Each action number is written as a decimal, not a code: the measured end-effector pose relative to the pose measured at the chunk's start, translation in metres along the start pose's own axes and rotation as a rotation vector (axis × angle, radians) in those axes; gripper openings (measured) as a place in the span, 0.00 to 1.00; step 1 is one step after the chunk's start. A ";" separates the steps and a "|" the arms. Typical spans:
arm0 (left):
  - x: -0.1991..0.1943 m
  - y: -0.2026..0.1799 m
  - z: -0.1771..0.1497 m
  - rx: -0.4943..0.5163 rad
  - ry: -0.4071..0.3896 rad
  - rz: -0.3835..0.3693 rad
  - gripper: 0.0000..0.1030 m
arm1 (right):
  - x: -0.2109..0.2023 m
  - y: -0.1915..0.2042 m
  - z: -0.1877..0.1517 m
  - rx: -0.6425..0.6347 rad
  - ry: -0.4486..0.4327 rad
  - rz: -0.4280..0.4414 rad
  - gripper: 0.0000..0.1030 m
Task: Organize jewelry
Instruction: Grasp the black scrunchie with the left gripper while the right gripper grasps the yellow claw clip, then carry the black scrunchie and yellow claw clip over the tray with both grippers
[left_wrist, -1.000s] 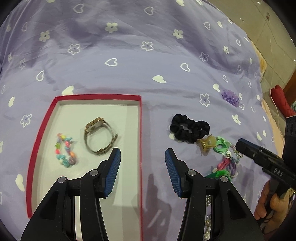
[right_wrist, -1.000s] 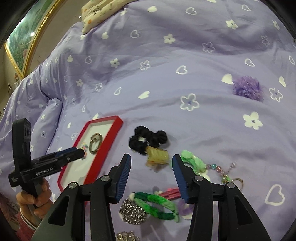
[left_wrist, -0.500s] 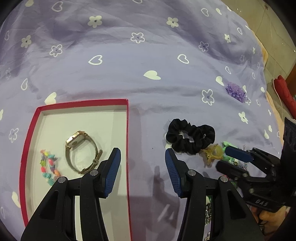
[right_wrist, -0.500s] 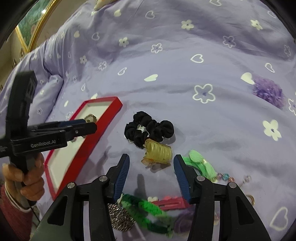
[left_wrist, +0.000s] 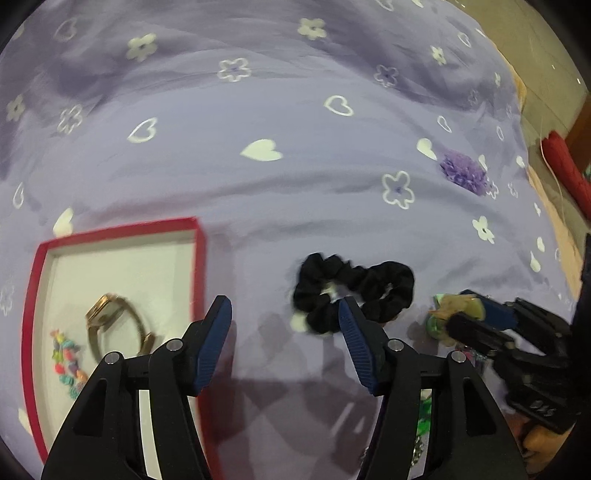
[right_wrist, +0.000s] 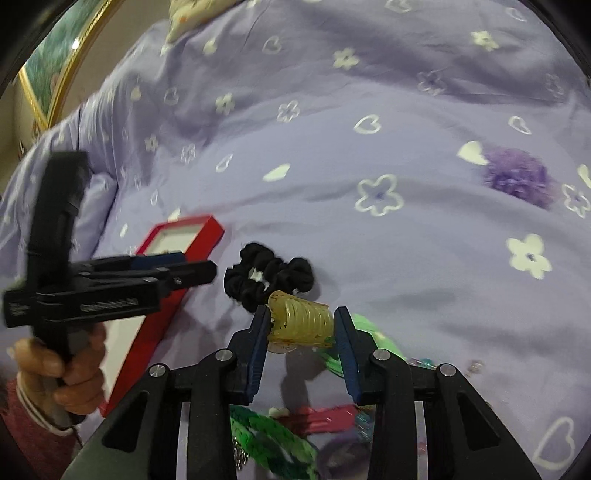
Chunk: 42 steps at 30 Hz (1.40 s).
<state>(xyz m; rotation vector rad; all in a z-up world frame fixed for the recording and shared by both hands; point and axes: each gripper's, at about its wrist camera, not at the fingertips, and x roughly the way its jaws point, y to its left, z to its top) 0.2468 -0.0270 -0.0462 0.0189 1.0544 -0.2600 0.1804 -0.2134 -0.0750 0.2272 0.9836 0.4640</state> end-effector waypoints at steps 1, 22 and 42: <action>0.002 -0.005 0.001 0.014 -0.001 0.005 0.58 | -0.007 -0.005 -0.001 0.018 -0.013 0.002 0.34; -0.009 -0.027 -0.013 0.063 -0.028 -0.049 0.08 | -0.047 -0.021 -0.007 0.126 -0.098 0.028 0.34; -0.114 0.044 -0.082 -0.131 -0.165 -0.080 0.08 | -0.048 0.054 -0.019 0.039 -0.070 0.121 0.34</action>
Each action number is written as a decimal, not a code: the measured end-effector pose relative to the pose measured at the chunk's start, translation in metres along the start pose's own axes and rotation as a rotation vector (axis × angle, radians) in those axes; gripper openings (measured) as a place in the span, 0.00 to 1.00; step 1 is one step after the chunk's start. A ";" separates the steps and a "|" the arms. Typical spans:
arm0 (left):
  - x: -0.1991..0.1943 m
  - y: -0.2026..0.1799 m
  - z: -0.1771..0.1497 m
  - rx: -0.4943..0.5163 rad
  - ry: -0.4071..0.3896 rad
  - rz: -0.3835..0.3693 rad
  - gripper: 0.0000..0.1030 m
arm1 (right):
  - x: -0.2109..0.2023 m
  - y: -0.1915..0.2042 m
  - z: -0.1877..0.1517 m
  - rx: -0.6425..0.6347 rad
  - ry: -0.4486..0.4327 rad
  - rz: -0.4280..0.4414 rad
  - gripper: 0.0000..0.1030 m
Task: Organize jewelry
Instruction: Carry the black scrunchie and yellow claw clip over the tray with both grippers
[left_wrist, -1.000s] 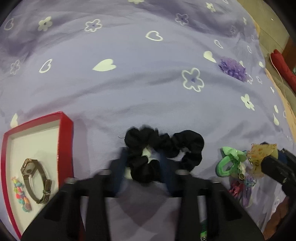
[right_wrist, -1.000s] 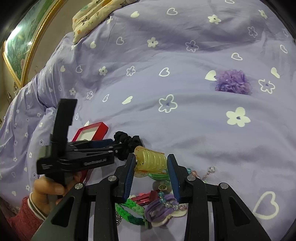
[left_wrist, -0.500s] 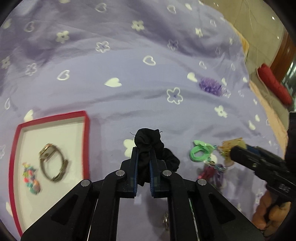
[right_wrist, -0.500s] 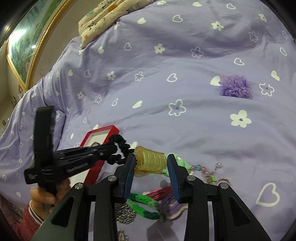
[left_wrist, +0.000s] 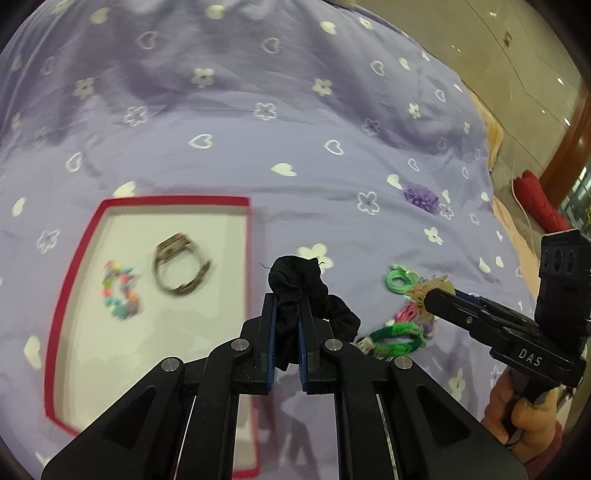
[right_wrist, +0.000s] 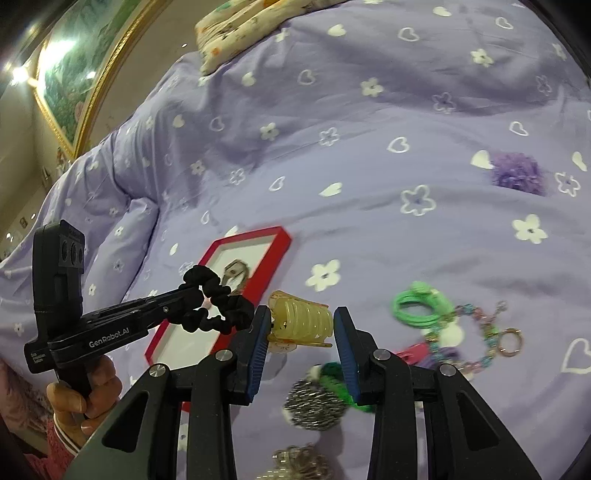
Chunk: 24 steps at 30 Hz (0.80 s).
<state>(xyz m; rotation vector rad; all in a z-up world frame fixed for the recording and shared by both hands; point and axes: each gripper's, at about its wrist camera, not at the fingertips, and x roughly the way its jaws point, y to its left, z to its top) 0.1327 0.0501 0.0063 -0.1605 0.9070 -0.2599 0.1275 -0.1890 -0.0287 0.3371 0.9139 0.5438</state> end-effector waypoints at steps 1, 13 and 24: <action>-0.004 0.005 -0.003 -0.012 -0.003 0.001 0.08 | 0.001 0.003 -0.001 -0.005 0.003 0.003 0.34; -0.035 0.066 -0.026 -0.154 -0.048 0.035 0.08 | 0.034 0.058 -0.008 -0.080 0.057 0.068 0.34; -0.034 0.120 -0.035 -0.257 -0.048 0.067 0.08 | 0.075 0.105 -0.004 -0.169 0.102 0.108 0.34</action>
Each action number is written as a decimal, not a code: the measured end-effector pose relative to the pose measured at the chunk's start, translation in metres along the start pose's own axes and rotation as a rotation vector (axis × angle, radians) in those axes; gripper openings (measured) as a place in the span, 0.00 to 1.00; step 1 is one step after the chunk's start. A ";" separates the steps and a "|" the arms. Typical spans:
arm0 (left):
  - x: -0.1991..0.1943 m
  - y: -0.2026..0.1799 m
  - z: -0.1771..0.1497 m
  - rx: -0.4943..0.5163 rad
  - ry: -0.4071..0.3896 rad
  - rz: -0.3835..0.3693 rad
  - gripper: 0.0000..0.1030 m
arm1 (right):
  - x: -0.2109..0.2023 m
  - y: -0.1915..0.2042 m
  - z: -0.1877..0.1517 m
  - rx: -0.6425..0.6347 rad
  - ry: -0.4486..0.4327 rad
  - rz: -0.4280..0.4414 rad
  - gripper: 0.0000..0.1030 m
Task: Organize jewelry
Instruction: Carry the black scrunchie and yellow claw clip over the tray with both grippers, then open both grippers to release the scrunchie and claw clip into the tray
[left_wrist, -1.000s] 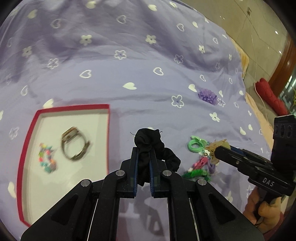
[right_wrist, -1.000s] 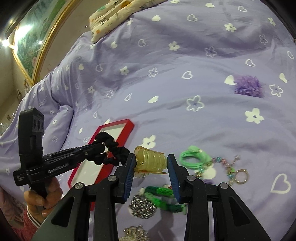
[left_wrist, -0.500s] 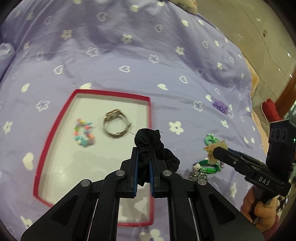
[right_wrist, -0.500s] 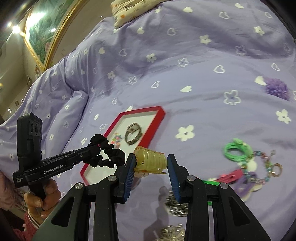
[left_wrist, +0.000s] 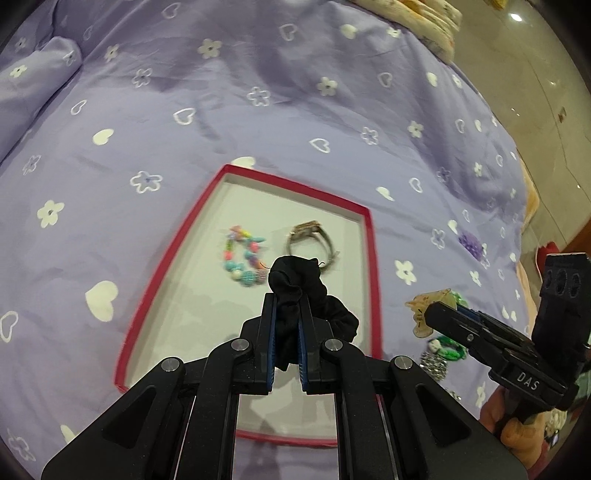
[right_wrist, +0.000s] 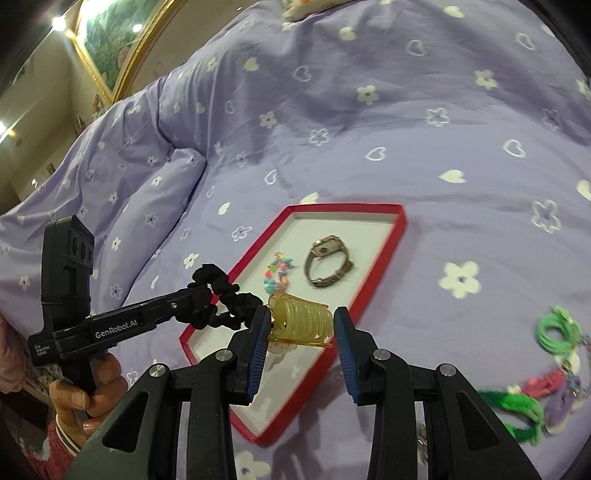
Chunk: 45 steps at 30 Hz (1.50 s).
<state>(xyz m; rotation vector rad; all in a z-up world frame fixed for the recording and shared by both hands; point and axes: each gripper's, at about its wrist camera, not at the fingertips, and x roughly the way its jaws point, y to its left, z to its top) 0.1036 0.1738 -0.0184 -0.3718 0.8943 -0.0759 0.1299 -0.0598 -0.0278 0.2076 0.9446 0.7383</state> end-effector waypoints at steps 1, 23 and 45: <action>0.001 0.003 0.000 -0.004 0.001 0.000 0.08 | 0.006 0.003 0.002 -0.009 0.006 0.002 0.34; 0.072 0.050 0.009 -0.081 0.094 0.052 0.08 | 0.101 0.018 0.004 -0.210 0.170 -0.151 0.35; 0.075 0.056 0.007 -0.080 0.126 0.102 0.37 | 0.117 0.021 0.009 -0.242 0.201 -0.129 0.38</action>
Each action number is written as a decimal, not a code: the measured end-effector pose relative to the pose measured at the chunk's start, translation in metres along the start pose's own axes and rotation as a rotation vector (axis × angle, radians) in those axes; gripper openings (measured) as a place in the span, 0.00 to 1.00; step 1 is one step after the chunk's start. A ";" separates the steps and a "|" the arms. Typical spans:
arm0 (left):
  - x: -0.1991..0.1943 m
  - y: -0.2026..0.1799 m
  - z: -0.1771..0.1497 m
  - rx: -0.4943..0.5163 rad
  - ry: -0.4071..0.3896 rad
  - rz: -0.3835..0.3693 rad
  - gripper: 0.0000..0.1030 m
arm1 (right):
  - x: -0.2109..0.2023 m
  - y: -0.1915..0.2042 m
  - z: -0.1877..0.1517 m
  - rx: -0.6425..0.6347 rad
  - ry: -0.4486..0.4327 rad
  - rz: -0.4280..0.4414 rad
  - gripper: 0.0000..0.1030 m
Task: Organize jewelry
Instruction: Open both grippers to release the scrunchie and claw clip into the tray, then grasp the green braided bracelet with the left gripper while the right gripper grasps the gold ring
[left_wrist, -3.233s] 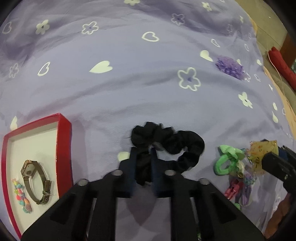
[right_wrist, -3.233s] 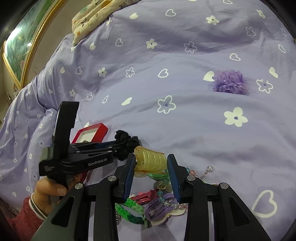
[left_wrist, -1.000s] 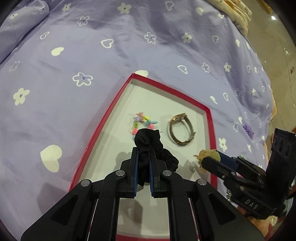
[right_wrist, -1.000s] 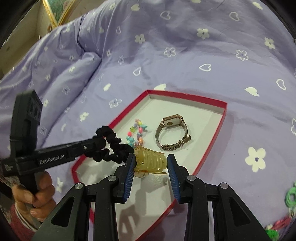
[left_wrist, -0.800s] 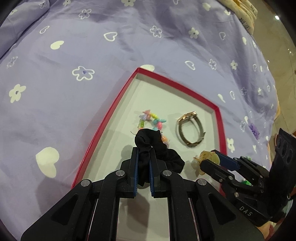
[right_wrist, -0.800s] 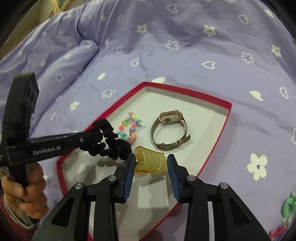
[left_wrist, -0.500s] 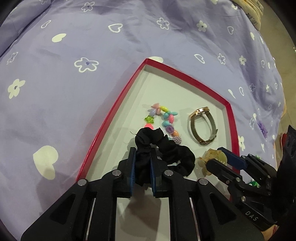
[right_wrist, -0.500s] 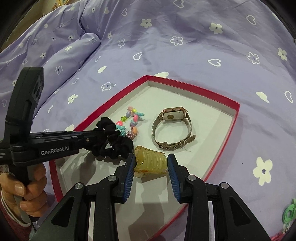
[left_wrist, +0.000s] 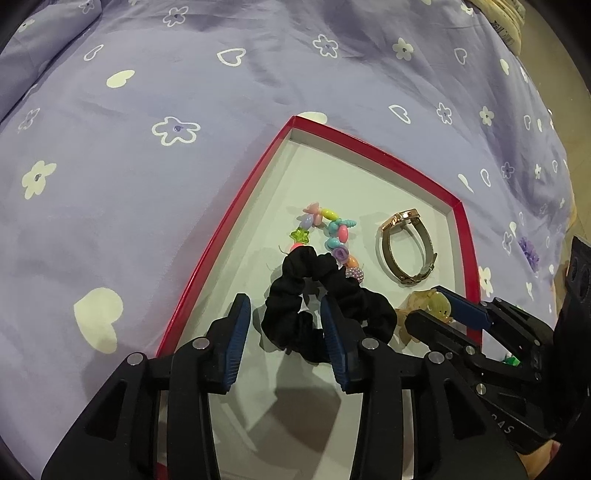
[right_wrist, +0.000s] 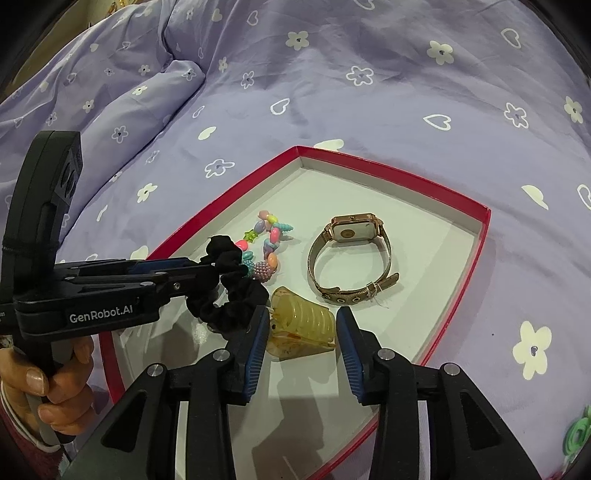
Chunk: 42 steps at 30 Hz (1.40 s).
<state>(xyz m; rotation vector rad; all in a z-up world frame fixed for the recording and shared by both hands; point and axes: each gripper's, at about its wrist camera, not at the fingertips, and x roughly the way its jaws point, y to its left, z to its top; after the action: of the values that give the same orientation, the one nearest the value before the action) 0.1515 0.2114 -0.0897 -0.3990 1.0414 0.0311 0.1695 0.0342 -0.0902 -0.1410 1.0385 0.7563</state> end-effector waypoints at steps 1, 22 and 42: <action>0.000 0.000 0.000 -0.001 0.000 0.001 0.37 | 0.000 0.000 0.000 0.003 0.000 0.003 0.38; -0.060 -0.034 -0.017 0.036 -0.072 -0.048 0.41 | -0.096 -0.023 -0.026 0.130 -0.141 0.041 0.53; -0.081 -0.133 -0.069 0.223 -0.045 -0.146 0.45 | -0.196 -0.109 -0.134 0.380 -0.210 -0.098 0.57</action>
<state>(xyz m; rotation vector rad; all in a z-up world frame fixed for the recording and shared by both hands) 0.0808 0.0778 -0.0104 -0.2689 0.9574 -0.2041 0.0853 -0.2045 -0.0251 0.2093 0.9498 0.4630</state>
